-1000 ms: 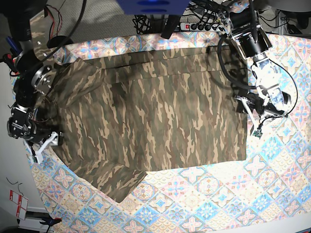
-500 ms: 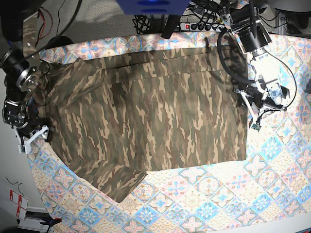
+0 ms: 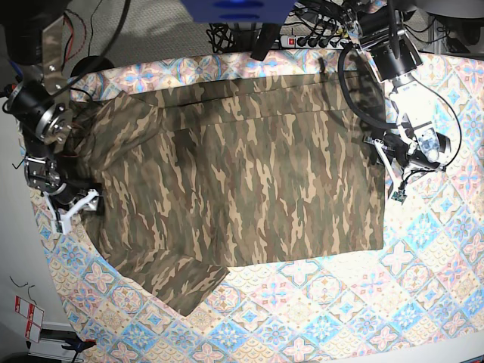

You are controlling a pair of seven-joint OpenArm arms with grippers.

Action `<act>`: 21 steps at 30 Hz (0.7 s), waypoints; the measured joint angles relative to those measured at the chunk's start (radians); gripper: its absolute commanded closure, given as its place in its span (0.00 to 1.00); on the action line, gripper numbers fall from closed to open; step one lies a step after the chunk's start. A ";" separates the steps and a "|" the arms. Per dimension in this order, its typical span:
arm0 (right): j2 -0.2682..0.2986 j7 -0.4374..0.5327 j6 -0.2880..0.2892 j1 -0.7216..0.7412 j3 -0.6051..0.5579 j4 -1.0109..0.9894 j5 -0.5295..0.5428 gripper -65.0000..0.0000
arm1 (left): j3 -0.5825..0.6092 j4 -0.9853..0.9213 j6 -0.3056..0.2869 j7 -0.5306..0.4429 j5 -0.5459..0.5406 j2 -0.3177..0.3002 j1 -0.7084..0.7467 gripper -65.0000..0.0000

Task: Fold the T-shirt properly

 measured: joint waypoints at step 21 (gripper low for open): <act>-0.017 -0.002 0.026 0.000 -0.002 0.008 0.003 0.97 | 0.000 0.000 0.000 0.000 0.000 -0.002 0.000 0.59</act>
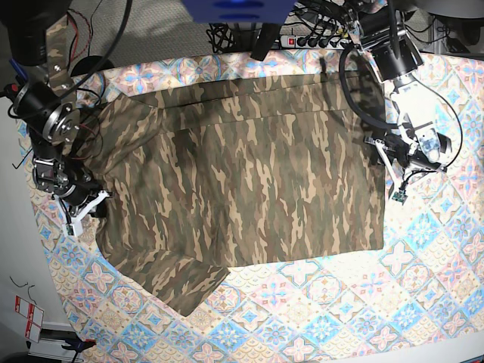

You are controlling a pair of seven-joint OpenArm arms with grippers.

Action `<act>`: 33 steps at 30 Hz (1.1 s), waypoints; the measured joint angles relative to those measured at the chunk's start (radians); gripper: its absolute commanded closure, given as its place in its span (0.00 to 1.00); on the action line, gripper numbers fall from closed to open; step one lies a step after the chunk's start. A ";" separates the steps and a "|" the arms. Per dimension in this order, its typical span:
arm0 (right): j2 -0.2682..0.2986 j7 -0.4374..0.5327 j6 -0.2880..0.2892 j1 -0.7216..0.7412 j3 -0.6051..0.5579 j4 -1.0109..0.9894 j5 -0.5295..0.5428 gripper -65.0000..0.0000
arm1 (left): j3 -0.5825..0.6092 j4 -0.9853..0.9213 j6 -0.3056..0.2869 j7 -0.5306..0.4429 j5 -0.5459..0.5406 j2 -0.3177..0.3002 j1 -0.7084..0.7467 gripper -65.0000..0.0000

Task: Fold the T-shirt properly

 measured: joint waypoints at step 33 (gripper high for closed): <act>-0.150 -0.281 0.026 -0.466 0.144 0.918 -0.024 0.58 | 0.006 -0.003 0.000 0.000 0.000 0.004 -0.006 0.59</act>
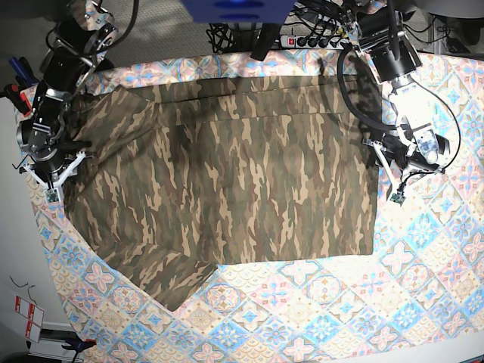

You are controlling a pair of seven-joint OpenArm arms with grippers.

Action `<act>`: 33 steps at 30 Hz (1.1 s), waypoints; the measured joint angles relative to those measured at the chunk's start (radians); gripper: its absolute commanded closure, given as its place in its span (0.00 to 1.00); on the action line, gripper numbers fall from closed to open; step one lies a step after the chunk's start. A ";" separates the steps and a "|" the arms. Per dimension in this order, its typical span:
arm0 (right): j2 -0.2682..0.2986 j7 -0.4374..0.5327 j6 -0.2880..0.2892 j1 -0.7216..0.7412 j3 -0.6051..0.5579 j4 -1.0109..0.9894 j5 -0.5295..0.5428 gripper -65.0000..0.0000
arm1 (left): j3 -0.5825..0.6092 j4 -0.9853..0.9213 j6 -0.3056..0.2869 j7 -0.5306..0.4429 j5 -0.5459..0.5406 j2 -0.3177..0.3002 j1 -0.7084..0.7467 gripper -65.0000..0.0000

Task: Fold the T-shirt properly

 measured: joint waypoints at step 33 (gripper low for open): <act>0.150 0.322 -0.017 0.357 0.002 -0.658 0.003 0.26 | -0.003 0.000 0.000 0.001 0.000 0.009 0.021 0.59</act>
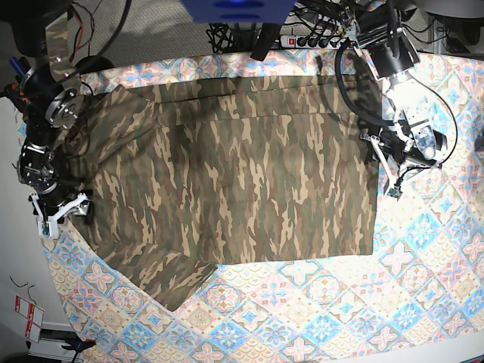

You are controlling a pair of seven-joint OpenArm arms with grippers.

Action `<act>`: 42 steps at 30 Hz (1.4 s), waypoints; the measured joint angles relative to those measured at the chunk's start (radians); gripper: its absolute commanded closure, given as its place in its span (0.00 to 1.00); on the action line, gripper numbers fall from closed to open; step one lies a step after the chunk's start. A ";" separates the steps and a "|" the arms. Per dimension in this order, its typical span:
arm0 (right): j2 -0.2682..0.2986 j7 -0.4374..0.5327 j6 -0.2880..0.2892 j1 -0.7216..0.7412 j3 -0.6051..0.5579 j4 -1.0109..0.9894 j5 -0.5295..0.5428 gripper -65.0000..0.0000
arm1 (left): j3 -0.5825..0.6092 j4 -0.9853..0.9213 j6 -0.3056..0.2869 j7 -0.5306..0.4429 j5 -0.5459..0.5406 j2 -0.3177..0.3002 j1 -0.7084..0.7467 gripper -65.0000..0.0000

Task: Fold the T-shirt properly

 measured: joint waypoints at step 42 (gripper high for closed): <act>0.033 0.060 -0.106 0.001 -0.063 -0.173 0.003 0.26 | -0.077 -0.624 0.009 -0.463 0.010 -0.147 -0.257 0.59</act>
